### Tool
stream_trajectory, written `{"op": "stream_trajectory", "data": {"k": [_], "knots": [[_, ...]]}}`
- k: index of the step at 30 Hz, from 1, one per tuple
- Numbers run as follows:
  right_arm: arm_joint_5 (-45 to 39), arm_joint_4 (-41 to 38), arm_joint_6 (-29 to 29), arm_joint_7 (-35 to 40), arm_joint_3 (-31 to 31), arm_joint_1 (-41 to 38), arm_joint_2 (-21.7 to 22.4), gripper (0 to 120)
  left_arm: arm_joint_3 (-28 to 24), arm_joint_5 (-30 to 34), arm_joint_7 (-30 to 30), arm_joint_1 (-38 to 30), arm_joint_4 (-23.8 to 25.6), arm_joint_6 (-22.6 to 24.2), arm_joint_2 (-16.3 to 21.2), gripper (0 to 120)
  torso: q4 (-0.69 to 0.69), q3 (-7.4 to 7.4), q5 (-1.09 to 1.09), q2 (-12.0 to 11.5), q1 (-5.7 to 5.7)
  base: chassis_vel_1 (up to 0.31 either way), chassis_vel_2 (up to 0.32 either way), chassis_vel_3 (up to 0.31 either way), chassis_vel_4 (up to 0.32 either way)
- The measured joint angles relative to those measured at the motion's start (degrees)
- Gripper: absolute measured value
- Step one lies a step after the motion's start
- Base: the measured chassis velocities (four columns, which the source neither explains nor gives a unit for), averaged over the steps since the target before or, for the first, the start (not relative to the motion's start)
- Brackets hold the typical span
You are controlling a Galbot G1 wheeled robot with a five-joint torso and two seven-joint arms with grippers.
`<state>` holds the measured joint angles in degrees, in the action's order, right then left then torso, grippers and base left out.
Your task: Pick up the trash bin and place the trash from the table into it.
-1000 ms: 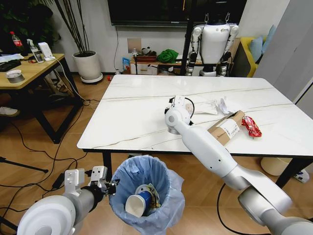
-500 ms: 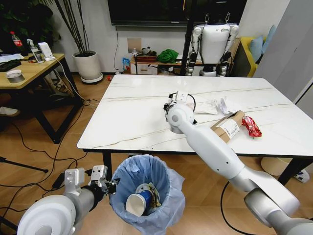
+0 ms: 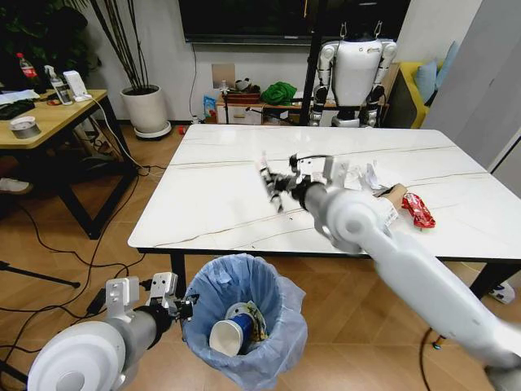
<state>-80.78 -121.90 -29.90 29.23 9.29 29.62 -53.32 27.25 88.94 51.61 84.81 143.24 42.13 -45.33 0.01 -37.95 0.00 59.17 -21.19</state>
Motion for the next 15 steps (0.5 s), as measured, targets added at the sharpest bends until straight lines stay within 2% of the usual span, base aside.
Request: {"op": "stream_trajectory", "data": {"k": [6,15], "knots": [[0.27,-8.27,0.02,-4.62,-3.42,6.10,3.55,0,-0.02,0.59,0.45,-0.51,0.00,0.00,-0.70,0,-0.01,0.00,-0.01,0.00,0.00,0.000,0.000,0.000,0.000],[7.30,-10.73,1.36,-7.83,-4.58,14.92,4.74,0,0.05,1.08,1.93,0.03,0.00,0.00,-1.80,0,0.00,-0.01,0.00,-0.02,0.00,0.000,0.000,0.000,0.000]]}}
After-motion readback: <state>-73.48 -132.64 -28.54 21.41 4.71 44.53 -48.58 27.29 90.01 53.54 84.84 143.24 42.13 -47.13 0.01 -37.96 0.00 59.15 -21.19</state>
